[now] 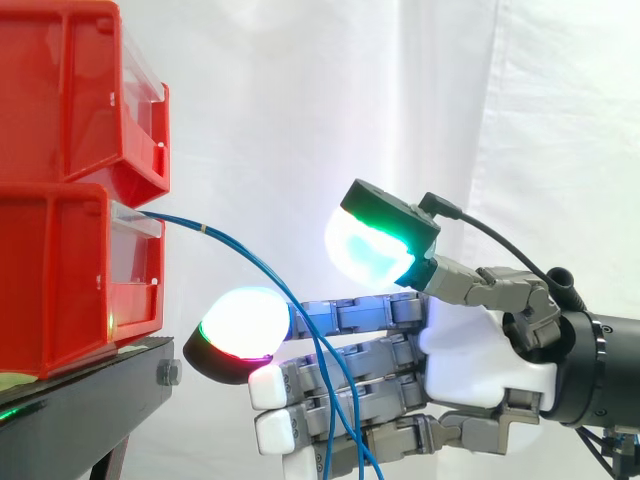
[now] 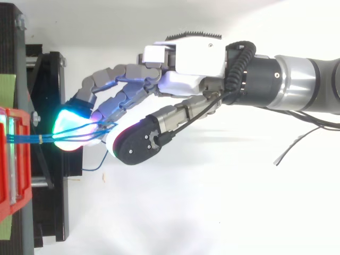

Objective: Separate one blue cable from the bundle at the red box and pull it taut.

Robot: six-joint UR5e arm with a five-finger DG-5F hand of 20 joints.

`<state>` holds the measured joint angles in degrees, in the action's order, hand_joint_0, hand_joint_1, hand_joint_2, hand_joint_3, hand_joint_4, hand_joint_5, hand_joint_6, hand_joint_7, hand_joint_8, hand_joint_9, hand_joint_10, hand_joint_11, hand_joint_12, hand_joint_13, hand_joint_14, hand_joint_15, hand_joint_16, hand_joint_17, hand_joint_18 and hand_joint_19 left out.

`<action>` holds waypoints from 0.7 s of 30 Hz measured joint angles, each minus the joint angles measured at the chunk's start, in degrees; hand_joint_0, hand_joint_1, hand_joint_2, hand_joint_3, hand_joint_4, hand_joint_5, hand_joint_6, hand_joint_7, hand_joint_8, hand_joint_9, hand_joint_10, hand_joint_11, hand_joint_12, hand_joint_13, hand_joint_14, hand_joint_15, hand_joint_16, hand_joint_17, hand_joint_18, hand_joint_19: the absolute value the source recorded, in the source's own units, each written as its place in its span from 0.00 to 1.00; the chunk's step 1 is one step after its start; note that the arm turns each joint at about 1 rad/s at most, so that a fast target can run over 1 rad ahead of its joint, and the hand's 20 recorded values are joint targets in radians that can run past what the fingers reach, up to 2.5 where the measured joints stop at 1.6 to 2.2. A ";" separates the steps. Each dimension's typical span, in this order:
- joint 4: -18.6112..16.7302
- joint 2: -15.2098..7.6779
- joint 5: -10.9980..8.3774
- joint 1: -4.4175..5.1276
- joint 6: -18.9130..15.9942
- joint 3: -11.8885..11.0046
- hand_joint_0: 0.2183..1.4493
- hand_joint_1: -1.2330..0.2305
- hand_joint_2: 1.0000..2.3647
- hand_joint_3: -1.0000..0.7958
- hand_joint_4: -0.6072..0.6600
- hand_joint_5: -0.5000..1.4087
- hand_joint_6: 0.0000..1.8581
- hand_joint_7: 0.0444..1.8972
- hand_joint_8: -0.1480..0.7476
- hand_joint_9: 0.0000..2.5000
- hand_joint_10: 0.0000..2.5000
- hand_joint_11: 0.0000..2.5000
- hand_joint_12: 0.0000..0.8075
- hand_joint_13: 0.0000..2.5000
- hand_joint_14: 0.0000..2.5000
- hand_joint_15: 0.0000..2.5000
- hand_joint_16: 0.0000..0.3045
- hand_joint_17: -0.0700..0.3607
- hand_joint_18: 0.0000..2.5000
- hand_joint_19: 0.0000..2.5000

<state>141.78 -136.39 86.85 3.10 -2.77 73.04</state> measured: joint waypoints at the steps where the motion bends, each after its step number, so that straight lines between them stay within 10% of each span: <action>1: -0.01 0.00 0.19 0.00 -0.02 0.00 0.31 0.39 0.01 0.36 0.69 0.17 0.27 0.47 0.49 0.26 0.00 0.17 0.44 0.25 0.01 0.15 0.15 0.41 0.18 0.21; 21: -0.88 -0.01 1.39 -0.32 -0.22 -0.08 0.33 0.41 0.01 0.36 0.69 0.17 0.27 0.48 0.50 0.27 0.00 0.17 0.44 0.26 0.01 0.16 0.15 0.41 0.20 0.22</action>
<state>140.90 -136.41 88.25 2.78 -2.98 72.96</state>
